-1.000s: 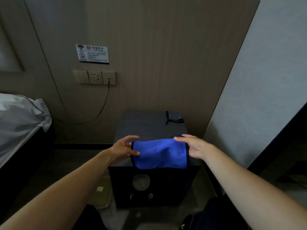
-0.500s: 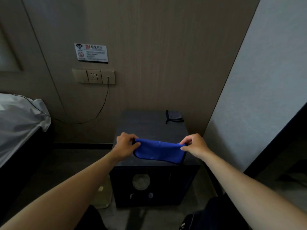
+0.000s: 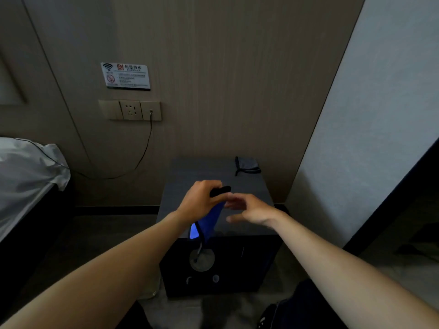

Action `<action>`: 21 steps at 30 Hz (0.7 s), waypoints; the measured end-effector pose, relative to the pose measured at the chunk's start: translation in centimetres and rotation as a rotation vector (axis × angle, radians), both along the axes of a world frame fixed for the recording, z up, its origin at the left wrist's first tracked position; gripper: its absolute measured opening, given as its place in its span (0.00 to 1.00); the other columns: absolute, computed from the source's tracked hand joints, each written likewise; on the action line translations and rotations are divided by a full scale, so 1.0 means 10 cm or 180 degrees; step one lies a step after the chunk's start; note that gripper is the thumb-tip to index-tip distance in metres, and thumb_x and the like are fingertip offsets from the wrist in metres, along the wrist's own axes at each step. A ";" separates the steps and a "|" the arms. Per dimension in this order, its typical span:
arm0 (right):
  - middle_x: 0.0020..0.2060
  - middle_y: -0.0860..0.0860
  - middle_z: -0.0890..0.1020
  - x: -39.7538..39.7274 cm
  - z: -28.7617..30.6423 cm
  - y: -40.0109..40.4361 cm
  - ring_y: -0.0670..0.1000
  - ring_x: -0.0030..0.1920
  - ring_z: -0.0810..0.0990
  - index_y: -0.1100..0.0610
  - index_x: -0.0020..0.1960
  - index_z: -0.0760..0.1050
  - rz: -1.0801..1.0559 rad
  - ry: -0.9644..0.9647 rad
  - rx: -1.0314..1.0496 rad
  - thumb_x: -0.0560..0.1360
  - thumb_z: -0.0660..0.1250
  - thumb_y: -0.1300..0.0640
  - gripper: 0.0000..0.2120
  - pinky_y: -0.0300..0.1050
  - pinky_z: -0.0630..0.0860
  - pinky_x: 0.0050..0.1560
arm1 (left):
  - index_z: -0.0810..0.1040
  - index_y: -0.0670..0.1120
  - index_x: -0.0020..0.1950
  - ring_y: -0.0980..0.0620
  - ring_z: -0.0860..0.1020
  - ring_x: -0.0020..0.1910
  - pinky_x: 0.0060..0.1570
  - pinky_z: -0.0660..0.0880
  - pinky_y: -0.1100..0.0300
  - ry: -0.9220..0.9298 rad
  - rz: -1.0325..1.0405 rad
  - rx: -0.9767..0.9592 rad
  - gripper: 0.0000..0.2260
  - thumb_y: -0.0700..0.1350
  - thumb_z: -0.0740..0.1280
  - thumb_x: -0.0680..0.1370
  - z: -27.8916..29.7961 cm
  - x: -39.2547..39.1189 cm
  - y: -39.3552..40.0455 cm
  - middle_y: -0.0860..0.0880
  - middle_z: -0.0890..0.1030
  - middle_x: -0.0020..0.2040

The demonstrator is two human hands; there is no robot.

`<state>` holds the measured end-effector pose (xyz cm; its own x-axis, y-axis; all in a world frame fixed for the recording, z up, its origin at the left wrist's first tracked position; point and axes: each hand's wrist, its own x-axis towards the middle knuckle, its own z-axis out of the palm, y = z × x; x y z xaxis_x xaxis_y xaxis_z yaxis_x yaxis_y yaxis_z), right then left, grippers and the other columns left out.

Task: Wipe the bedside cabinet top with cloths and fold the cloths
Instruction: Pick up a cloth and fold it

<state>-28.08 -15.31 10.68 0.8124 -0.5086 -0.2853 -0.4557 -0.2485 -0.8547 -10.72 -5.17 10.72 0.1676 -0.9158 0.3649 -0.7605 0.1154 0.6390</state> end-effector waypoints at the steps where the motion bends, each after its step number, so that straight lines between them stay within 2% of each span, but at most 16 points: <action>1: 0.59 0.49 0.81 0.01 0.01 0.02 0.45 0.60 0.79 0.53 0.65 0.75 0.0071 -0.0088 0.0123 0.70 0.77 0.59 0.25 0.40 0.76 0.59 | 0.71 0.49 0.34 0.54 0.71 0.27 0.29 0.66 0.52 -0.0099 -0.0003 0.0026 0.19 0.61 0.67 0.75 0.03 0.01 -0.01 0.50 0.73 0.28; 3: 0.51 0.49 0.83 0.02 0.03 0.06 0.44 0.52 0.81 0.52 0.60 0.78 0.0186 -0.0115 0.0018 0.71 0.77 0.58 0.19 0.35 0.77 0.50 | 0.71 0.49 0.32 0.54 0.71 0.27 0.28 0.66 0.51 -0.0258 -0.0026 0.0029 0.20 0.63 0.67 0.75 0.10 0.04 0.00 0.50 0.72 0.27; 5: 0.47 0.49 0.81 0.04 0.03 0.08 0.45 0.48 0.80 0.50 0.61 0.77 0.0174 -0.0108 -0.0105 0.70 0.78 0.54 0.21 0.37 0.76 0.49 | 0.73 0.49 0.32 0.53 0.71 0.26 0.28 0.67 0.51 -0.0309 -0.0122 0.0051 0.20 0.64 0.66 0.75 0.14 0.08 0.01 0.50 0.73 0.27; 7: 0.51 0.49 0.79 0.05 0.00 0.08 0.47 0.53 0.78 0.48 0.65 0.74 0.0125 -0.0069 -0.0147 0.69 0.78 0.51 0.26 0.44 0.74 0.57 | 0.74 0.50 0.33 0.52 0.72 0.26 0.28 0.68 0.51 -0.0278 -0.0221 0.0116 0.19 0.62 0.67 0.75 0.16 0.12 0.03 0.50 0.74 0.27; 10: 0.60 0.49 0.80 0.04 -0.03 0.10 0.46 0.60 0.76 0.52 0.63 0.78 0.0326 0.0144 -0.0170 0.71 0.76 0.51 0.21 0.40 0.69 0.59 | 0.74 0.49 0.32 0.51 0.72 0.26 0.28 0.68 0.50 -0.0183 -0.0130 0.0156 0.19 0.61 0.67 0.75 0.17 0.14 0.03 0.49 0.74 0.27; 13: 0.48 0.51 0.85 0.01 -0.05 0.13 0.46 0.50 0.82 0.59 0.51 0.83 0.0215 0.0085 -0.0029 0.73 0.75 0.55 0.10 0.39 0.74 0.50 | 0.74 0.48 0.32 0.52 0.73 0.26 0.29 0.71 0.48 -0.0076 0.0164 0.0216 0.22 0.65 0.65 0.74 0.13 0.20 0.01 0.48 0.75 0.28; 16: 0.45 0.55 0.85 0.00 -0.08 0.13 0.47 0.46 0.83 0.62 0.49 0.82 -0.0042 -0.0095 0.0183 0.73 0.75 0.56 0.10 0.42 0.79 0.46 | 0.74 0.49 0.33 0.54 0.74 0.28 0.29 0.71 0.52 -0.0032 0.0693 0.0267 0.21 0.65 0.66 0.74 0.06 0.27 0.01 0.51 0.76 0.28; 19: 0.40 0.53 0.84 -0.03 -0.04 0.15 0.46 0.41 0.83 0.62 0.50 0.81 -0.0289 -0.0231 0.0504 0.72 0.75 0.58 0.10 0.39 0.79 0.39 | 0.78 0.49 0.43 0.54 0.79 0.40 0.41 0.76 0.56 0.0333 0.1240 0.0358 0.14 0.60 0.68 0.75 -0.05 0.31 -0.02 0.52 0.81 0.40; 21: 0.37 0.51 0.84 -0.04 -0.01 0.17 0.44 0.37 0.82 0.62 0.50 0.81 -0.0457 -0.0333 0.0583 0.73 0.75 0.58 0.09 0.36 0.76 0.34 | 0.77 0.45 0.51 0.45 0.79 0.50 0.53 0.76 0.51 0.0530 0.1650 0.0864 0.17 0.59 0.65 0.76 -0.19 0.35 -0.06 0.46 0.81 0.49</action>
